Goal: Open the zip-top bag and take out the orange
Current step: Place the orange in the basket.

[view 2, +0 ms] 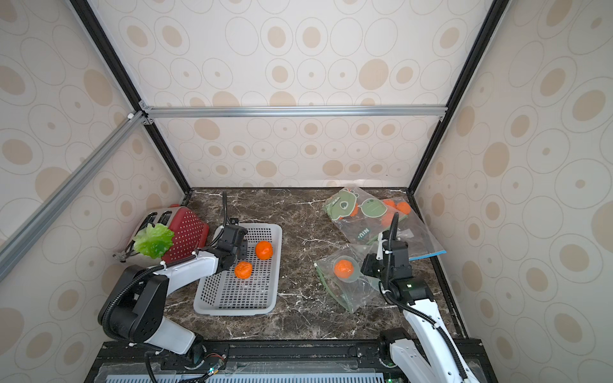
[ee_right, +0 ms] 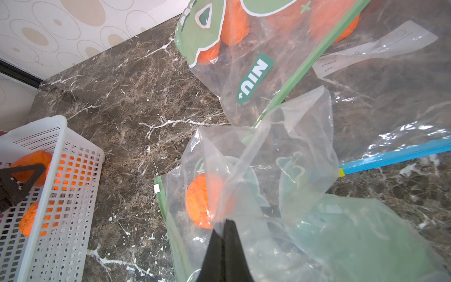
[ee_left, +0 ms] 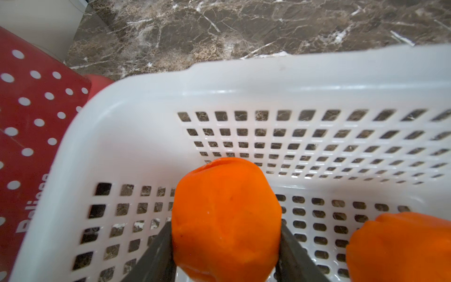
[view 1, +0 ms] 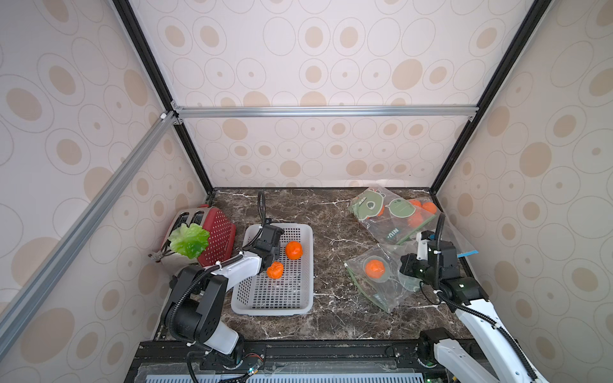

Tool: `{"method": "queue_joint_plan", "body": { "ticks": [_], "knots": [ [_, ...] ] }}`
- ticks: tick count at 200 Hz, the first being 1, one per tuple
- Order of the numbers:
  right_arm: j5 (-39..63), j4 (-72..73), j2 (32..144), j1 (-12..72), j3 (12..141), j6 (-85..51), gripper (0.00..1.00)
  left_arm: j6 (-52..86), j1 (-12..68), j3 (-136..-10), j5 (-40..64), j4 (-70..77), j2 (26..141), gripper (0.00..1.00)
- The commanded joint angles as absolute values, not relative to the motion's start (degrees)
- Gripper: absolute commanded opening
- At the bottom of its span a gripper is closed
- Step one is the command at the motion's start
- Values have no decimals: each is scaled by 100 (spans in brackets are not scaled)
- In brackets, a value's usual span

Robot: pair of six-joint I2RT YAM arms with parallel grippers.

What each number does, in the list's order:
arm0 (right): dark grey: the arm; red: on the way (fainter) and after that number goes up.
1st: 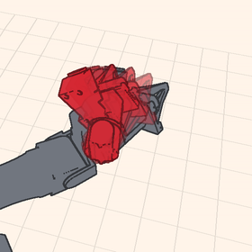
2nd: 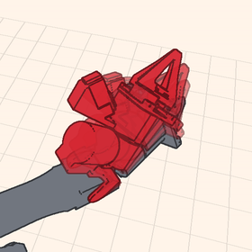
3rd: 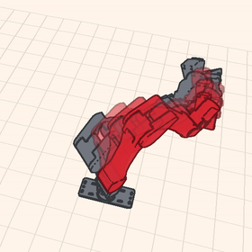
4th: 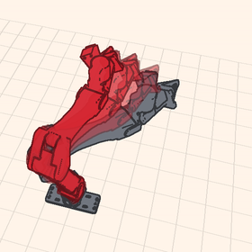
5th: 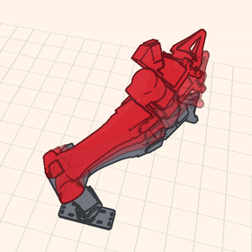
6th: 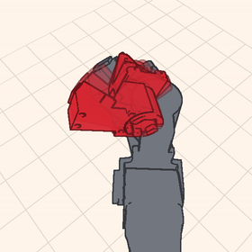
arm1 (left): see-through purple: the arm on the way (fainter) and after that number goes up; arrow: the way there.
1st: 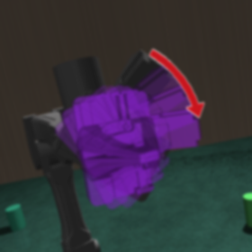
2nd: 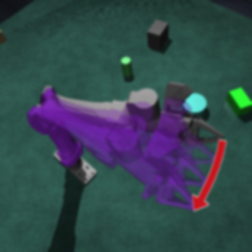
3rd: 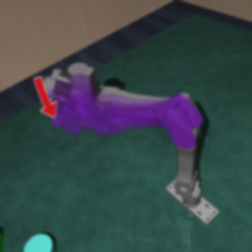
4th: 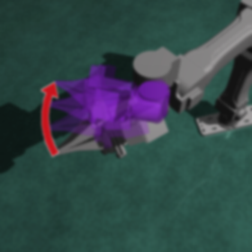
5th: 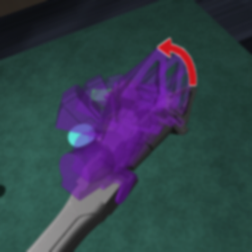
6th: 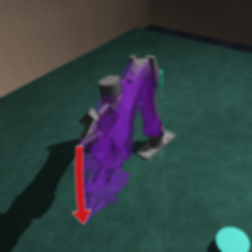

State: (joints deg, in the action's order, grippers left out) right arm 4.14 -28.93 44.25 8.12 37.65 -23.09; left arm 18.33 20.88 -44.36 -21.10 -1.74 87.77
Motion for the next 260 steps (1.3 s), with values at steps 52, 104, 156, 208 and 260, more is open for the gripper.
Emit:
{"method": "queue_joint_plan", "body": {
  "ticks": [52, 104, 156, 208, 260],
  "knots": [
    [424, -2918, 4415, 775, 3741, -2338, 0, 2109, 2059, -4299, -2192, -99, 8515, 82],
    [431, -2904, 4428, 773, 3739, -2338, 0, 2040, 2057, -4342, -1991, -585, 7622, 85],
    [431, -2889, 4420, 773, 3734, -2338, 0, 1859, 2162, -4153, 696, -458, 6419, 75],
    [473, -2872, 4396, 773, 3722, -2347, 0, 1452, 4002, -4357, 1595, -288, 6449, 67],
    [450, -2854, 4407, 773, 3708, -2355, 0, 1514, 5398, -4799, 1643, 196, 7924, 52]
  ]
}}
